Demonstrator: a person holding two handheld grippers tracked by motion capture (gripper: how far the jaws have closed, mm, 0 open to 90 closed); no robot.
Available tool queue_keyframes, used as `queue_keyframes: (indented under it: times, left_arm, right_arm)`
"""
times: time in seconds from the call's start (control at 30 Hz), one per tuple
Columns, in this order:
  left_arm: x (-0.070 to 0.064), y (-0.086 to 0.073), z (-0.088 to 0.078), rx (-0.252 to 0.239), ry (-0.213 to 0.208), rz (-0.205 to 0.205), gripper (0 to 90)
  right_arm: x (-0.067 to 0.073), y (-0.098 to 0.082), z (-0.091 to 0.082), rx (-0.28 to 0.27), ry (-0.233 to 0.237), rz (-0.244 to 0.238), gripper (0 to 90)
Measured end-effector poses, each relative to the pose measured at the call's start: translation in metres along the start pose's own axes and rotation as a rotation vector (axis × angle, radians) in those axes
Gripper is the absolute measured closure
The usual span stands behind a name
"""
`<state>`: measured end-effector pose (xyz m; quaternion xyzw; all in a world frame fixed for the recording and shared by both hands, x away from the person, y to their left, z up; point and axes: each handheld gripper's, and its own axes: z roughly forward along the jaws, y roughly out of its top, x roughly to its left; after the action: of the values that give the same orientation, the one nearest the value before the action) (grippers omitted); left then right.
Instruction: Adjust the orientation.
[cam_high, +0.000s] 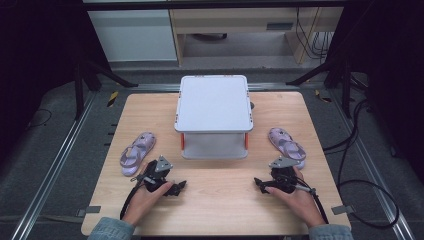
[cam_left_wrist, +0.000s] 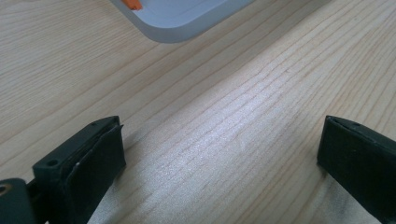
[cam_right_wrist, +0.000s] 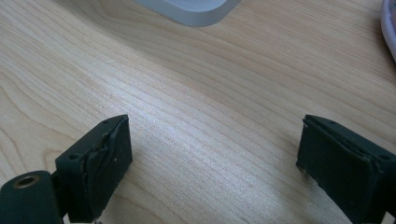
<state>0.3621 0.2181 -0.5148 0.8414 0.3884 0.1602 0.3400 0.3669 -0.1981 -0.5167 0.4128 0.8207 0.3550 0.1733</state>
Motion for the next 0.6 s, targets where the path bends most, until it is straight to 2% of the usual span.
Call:
queue_keyframes:
  times: [0.1,0.3,0.43,0.6]
  left_arm:
    - [0.001,0.002,-0.001,0.02,-0.003,0.005,0.5]
    - [0.0,0.004,-0.006,0.024,-0.013,-0.001,6.7]
    - [0.002,0.01,-0.024,-0.005,-0.023,0.009,12.0]
    - [0.022,0.018,-0.057,-0.024,0.04,-0.006,23.8]
  right_arm:
    - [0.0,0.0,0.0,0.0,0.0,0.0,10.2]
    - [0.0,0.0,0.0,0.0,-0.003,0.003,10.1]
    - [0.0,0.0,0.0,0.0,-0.004,0.003,10.1]
    - [0.001,0.0,0.0,0.0,-0.006,0.005,10.1]
